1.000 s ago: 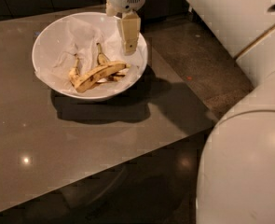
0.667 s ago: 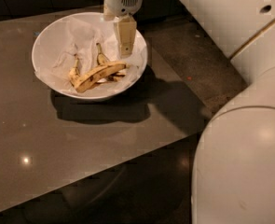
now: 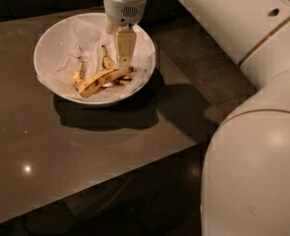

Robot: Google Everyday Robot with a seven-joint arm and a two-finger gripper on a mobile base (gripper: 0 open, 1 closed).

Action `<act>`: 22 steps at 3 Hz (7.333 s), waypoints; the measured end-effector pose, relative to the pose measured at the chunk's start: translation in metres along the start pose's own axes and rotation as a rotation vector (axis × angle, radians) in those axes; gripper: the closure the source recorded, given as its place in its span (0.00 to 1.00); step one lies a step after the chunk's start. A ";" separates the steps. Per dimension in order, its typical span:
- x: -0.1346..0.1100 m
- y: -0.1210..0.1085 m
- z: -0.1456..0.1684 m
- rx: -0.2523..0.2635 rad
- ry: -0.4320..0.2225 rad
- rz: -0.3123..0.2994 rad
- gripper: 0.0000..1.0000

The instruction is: Pick banana from white bowl

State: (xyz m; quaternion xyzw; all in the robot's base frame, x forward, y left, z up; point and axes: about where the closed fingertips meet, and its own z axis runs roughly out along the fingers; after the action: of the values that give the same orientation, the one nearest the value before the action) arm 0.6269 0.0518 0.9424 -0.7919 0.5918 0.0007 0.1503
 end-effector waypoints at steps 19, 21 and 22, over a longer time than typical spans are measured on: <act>-0.023 0.135 -0.072 0.122 -0.342 0.146 1.00; -0.028 0.173 -0.097 0.163 -0.414 0.235 1.00; -0.030 0.205 -0.106 0.192 -0.443 0.296 1.00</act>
Offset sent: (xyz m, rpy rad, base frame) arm -0.0174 0.0036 -0.0330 0.0192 0.1169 -0.0839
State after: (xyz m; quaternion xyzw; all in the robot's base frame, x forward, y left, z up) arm 0.4070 0.0029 1.0004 -0.6595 0.6511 0.1397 0.3487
